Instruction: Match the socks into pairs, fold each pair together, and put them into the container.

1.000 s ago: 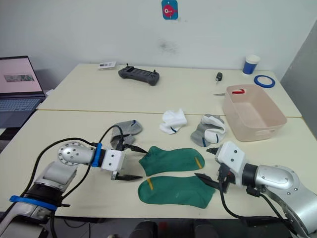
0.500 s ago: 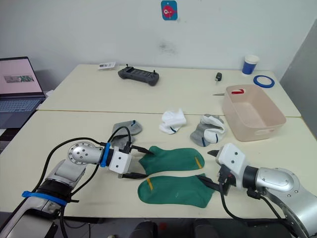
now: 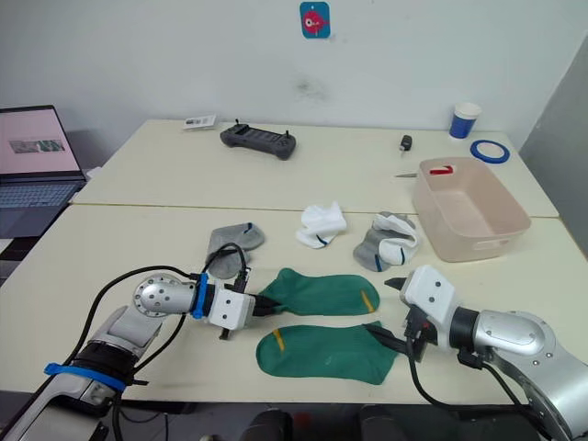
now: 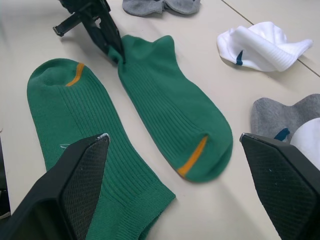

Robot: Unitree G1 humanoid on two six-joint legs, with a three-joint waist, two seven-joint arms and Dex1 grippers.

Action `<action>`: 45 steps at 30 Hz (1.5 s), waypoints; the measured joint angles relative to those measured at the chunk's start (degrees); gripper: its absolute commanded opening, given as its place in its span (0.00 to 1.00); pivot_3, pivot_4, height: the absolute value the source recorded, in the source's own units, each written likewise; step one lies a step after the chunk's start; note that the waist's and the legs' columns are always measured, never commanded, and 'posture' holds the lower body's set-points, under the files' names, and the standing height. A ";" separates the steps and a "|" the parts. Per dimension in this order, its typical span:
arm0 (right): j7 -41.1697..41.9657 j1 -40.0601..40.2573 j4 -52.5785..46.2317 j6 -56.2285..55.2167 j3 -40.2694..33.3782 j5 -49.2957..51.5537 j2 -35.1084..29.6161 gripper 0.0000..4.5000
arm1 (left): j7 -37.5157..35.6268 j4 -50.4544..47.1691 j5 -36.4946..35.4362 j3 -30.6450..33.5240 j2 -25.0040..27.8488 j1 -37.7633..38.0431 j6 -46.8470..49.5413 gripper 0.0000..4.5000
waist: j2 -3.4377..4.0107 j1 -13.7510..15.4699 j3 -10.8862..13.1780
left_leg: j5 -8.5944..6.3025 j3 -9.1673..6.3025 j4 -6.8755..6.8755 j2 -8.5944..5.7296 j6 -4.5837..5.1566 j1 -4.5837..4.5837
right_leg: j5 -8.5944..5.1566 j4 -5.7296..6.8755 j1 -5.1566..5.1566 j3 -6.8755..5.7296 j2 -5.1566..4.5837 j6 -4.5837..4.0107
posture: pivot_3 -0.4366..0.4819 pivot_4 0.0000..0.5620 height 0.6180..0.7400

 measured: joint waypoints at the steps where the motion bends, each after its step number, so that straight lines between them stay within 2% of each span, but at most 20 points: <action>1: 0.01 0.01 0.00 -0.03 0.00 -0.03 0.01 1.00 | 1.69 0.57 0.29 1.29 0.66 0.03 -1.18 0.00 | 0.00 -0.05 0.00 | 0.00 0.00 -0.01 0.01 0.00 -0.01 | 0.00 -0.01 -0.02 0.00 0.00 0.00 | 0.48 0.27 1.00; 5: 0.18 -0.11 0.04 -0.72 -0.01 -0.05 0.17 1.00 | 7.70 1.45 0.26 6.38 3.51 -0.79 -6.16 0.00 | -0.01 -0.07 0.01 | 0.00 0.00 -0.04 0.03 0.00 -0.05 | -0.01 -0.05 -0.04 -0.01 0.00 0.00 | 0.48 0.27 1.00; 9: 0.28 -0.73 0.20 -1.21 -0.03 -0.04 0.72 1.00 | 10.17 1.59 0.60 10.19 9.85 -6.91 -9.16 0.00 | -0.05 -0.06 0.03 | 0.00 0.01 -0.04 0.01 0.00 -0.05 | -0.01 -0.04 -0.04 -0.03 -0.01 0.00 | 0.48 0.27 1.00; 13: 0.29 -1.16 0.69 -1.32 -0.02 -0.08 1.13 1.00 | 9.48 1.50 0.71 9.67 11.33 -13.83 -10.54 0.00 | -0.05 0.23 0.03 | 0.00 0.06 -0.01 -0.06 -0.01 -0.06 | -0.01 -0.06 0.00 -0.02 -0.05 0.00 | 0.48 0.27 1.00; 18: 0.22 -1.46 1.09 -1.32 0.04 -0.20 1.58 1.00 | 4.42 1.61 0.68 3.23 6.68 -20.74 -11.41 0.00 | -0.03 0.10 0.02 | 0.00 0.07 -0.01 -0.07 -0.01 -0.05 | -0.01 -0.05 0.00 0.02 -0.02 0.01 | 0.48 0.27 1.00; 21: 0.21 -1.36 1.21 -1.30 0.04 -0.61 1.58 1.00 | -0.10 2.90 2.50 -5.06 0.26 -20.83 -12.83 0.00 | 0.03 0.05 -0.02 | 0.00 0.05 0.00 -0.05 0.00 -0.08 | -0.01 -0.04 -0.02 0.01 0.02 0.01 | 0.48 0.27 1.00; 24: 0.18 -0.22 0.99 -1.14 -1.12 -0.67 1.40 1.00 | -0.69 7.89 6.30 -10.81 -7.39 -21.61 -14.20 0.00 | -0.04 0.06 0.02 | 0.00 0.01 0.01 -0.05 0.00 -0.11 | -0.01 -0.03 -0.04 0.01 0.07 0.01 | 0.48 0.27 1.00; 30: 0.17 4.93 -0.32 -0.12 -7.53 -0.57 -0.54 1.00 | 4.37 14.75 12.49 -14.33 -17.94 -25.71 -13.26 0.00 | -0.05 0.05 0.02 | 0.00 0.01 0.02 -0.09 0.01 -0.11 | -0.01 -0.05 -0.02 0.03 0.06 0.02 | 0.48 0.27 1.00; 34: 0.42 9.43 -1.01 0.40 -12.01 -0.73 -1.45 1.00 | 8.38 17.29 16.37 -15.28 -23.22 -26.37 -7.61 0.00 | -0.04 -0.16 0.02 | 0.00 0.01 0.02 -0.09 0.01 -0.08 | -0.01 -0.02 -0.01 0.04 0.07 0.02 | 0.48 0.27 1.00; 40: 0.39 9.62 -1.20 0.35 -14.06 -1.13 -1.87 1.00 | 12.81 18.91 21.01 -17.60 -29.56 -26.13 0.43 0.00 | -0.04 -0.28 0.02 | 0.00 0.01 0.03 -0.11 0.01 -0.06 | 0.03 0.00 0.00 0.08 0.07 0.08 | 0.48 0.27 1.00; 45: 0.32 8.67 -1.26 0.38 -13.09 -1.09 -1.86 1.00 | 9.09 16.04 17.63 -17.20 -30.88 -24.27 7.35 0.28 | -0.04 -0.19 0.02 | 0.00 0.00 0.02 -0.11 0.01 -0.07 | 0.03 -0.02 0.00 0.06 0.08 0.08 | 0.48 0.27 1.00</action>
